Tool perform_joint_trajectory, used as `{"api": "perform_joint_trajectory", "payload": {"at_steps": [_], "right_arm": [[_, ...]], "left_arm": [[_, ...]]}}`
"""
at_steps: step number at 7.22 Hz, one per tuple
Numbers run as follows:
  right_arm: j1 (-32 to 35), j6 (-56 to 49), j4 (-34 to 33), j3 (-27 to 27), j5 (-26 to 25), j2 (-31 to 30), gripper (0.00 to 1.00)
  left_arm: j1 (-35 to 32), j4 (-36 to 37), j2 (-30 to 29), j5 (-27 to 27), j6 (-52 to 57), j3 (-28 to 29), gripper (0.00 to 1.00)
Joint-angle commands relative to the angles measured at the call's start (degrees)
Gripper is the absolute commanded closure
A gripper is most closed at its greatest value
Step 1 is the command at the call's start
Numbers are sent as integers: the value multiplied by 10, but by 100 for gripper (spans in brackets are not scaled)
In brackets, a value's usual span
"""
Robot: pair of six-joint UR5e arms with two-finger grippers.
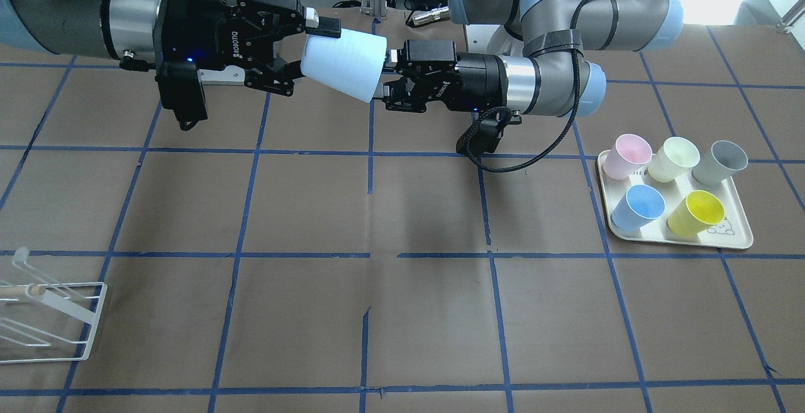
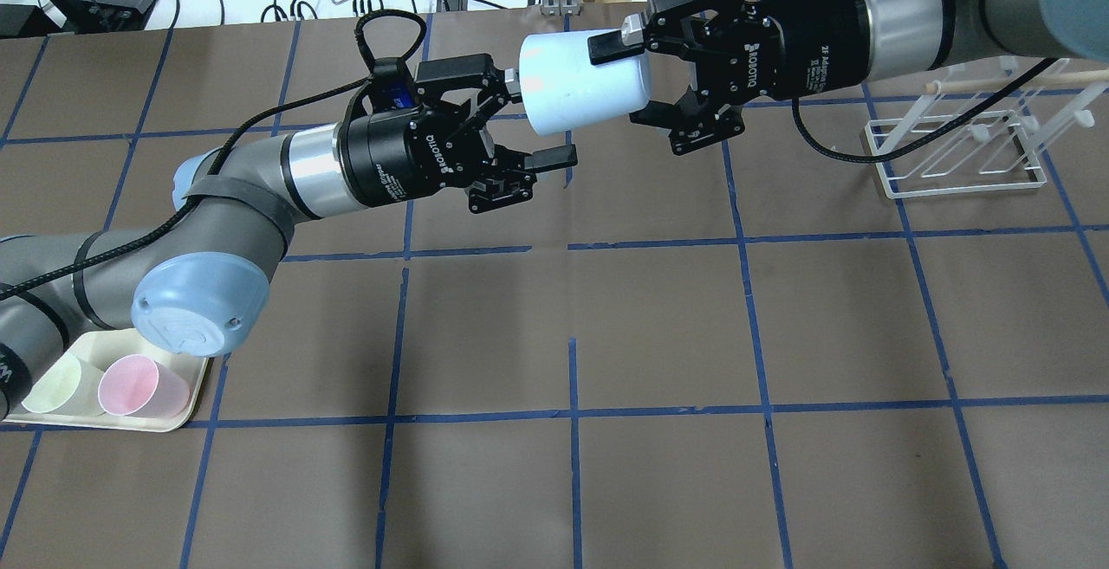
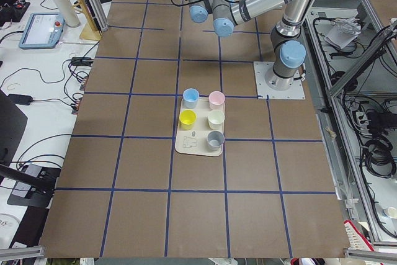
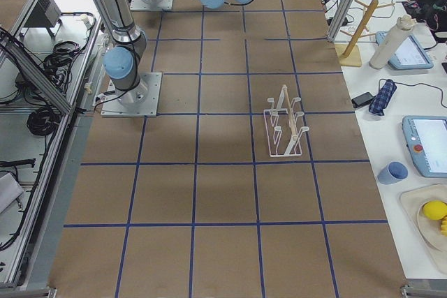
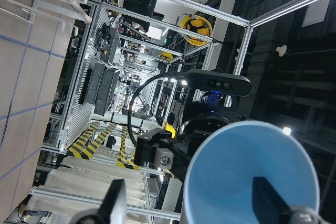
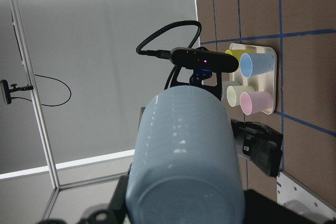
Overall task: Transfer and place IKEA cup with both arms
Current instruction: 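Close the left gripper on the cup's base beside the right gripper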
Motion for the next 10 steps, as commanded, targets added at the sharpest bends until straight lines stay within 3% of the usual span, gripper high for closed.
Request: {"api": "perform_joint_trajectory", "payload": {"at_steps": [1, 2, 4, 5, 10], "right_arm": [[0, 1, 0, 0, 1, 0, 36], [0, 0, 1, 0, 0, 0, 35], [0, 0, 1, 0, 0, 0, 30], [0, 2, 7, 0, -2, 3, 0], [0, 7, 5, -5, -11, 3, 0]], "left_arm": [[-1, 5, 4, 1, -3, -2, 73], [-1, 5, 5, 0, -4, -2, 100], [-1, 6, 9, 0, -4, -2, 100], [-1, 6, 16, 0, -5, -2, 100], [-1, 4, 21, 2, -6, -2, 100]]}}
